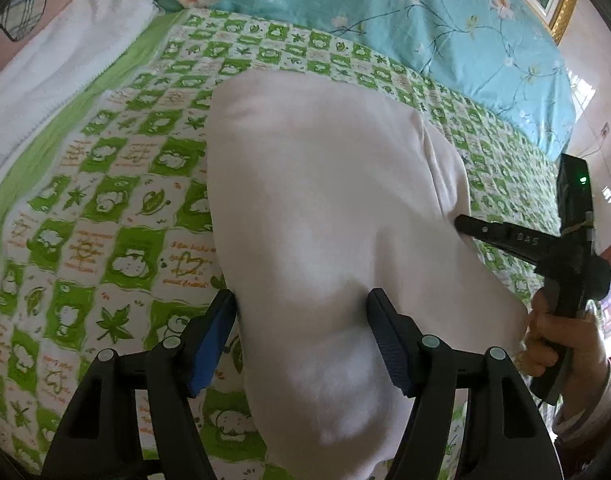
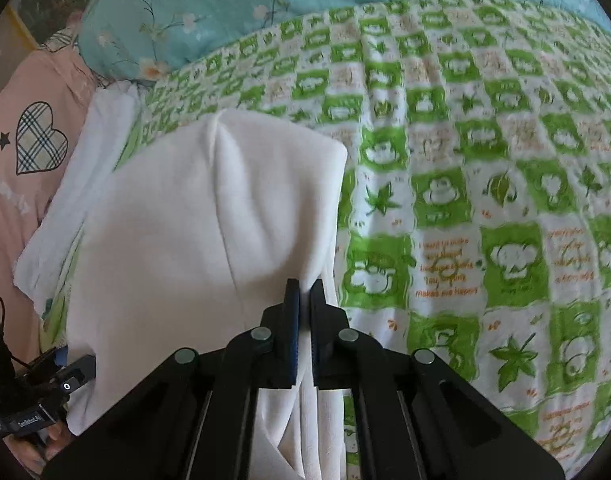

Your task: Fold large clothes

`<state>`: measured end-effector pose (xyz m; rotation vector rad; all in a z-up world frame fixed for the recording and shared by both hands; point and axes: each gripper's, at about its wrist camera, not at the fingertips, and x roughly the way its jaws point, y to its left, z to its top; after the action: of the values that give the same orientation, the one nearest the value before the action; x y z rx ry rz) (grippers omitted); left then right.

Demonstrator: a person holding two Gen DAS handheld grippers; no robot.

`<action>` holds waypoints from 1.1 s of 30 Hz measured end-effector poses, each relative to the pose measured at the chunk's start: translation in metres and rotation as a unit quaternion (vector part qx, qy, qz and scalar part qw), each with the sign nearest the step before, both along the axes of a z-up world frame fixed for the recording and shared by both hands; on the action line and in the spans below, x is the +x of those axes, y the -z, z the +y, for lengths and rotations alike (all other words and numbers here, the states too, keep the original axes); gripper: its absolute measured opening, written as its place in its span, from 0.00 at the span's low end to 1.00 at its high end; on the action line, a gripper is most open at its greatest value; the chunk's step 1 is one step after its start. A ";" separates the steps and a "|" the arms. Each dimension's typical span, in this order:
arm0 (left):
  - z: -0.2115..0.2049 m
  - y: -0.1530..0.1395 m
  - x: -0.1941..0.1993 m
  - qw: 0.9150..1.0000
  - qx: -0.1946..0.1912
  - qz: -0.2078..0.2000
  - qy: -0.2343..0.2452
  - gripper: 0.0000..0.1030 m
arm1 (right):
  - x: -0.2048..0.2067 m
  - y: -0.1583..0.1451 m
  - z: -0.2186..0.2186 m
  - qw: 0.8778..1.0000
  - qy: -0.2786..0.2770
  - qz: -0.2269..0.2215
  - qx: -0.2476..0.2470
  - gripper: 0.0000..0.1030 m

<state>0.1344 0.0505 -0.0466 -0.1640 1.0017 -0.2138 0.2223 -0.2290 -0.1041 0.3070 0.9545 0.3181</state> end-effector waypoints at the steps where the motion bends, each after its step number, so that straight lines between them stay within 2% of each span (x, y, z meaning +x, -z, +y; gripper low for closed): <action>1: -0.001 -0.003 -0.002 1.000 0.009 -0.003 -0.001 0.67 | -0.001 -0.003 -0.001 1.000 0.002 0.001 0.007 0.07; 4: 0.001 -0.012 -0.013 1.000 0.024 -0.011 -0.005 0.67 | -0.012 -0.013 -0.005 1.000 0.002 -0.002 0.017 0.11; 7: 0.008 -0.020 -0.029 0.999 0.032 -0.018 -0.016 0.72 | -0.038 -0.028 -0.007 1.000 -0.011 -0.019 0.019 0.17; 9: 0.014 -0.024 -0.042 0.999 0.033 -0.017 -0.025 0.77 | -0.059 -0.037 -0.006 0.999 -0.024 -0.031 0.019 0.37; 11: 0.021 -0.027 -0.057 0.999 0.029 -0.015 -0.028 0.79 | -0.084 -0.044 -0.004 0.998 -0.042 -0.047 0.013 0.48; 13: 0.025 -0.027 -0.071 0.999 0.028 -0.010 -0.025 0.79 | -0.109 -0.047 0.001 0.996 -0.062 -0.058 -0.001 0.53; 15: 0.030 -0.026 -0.086 0.999 0.037 -0.007 -0.024 0.79 | -0.127 -0.046 0.006 0.995 -0.077 -0.061 -0.014 0.63; 21: 0.027 -0.017 -0.118 0.996 0.084 -0.009 -0.004 0.80 | -0.175 -0.034 0.009 0.992 -0.105 -0.061 -0.045 0.75; 24: 0.023 -0.012 -0.128 0.995 0.104 -0.002 0.007 0.80 | -0.183 -0.028 0.010 0.990 -0.116 -0.051 -0.066 0.75; 28: 0.019 -0.037 -0.145 0.992 0.121 -0.034 0.015 0.80 | -0.193 -0.038 0.008 0.989 -0.123 -0.047 -0.071 0.76; 30: 0.019 -0.058 -0.153 0.990 0.126 -0.061 0.020 0.83 | -0.202 -0.056 0.007 0.987 -0.125 -0.068 -0.075 0.81; 31: 0.018 -0.064 -0.154 0.989 0.129 -0.069 0.021 0.88 | -0.205 -0.061 0.008 0.986 -0.127 -0.075 -0.077 0.83; 32: 0.017 -0.068 -0.156 0.988 0.133 -0.075 0.022 0.93 | -0.209 -0.069 0.008 0.984 -0.130 -0.087 -0.080 0.87; 33: 0.016 -0.072 -0.157 0.987 0.136 -0.080 0.024 0.96 | -0.209 -0.072 0.008 0.984 -0.132 -0.091 -0.084 0.96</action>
<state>-0.0225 0.0668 0.0250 0.1244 0.8661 -0.1290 0.0132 -0.2211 -0.0321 -0.0043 0.8357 0.4967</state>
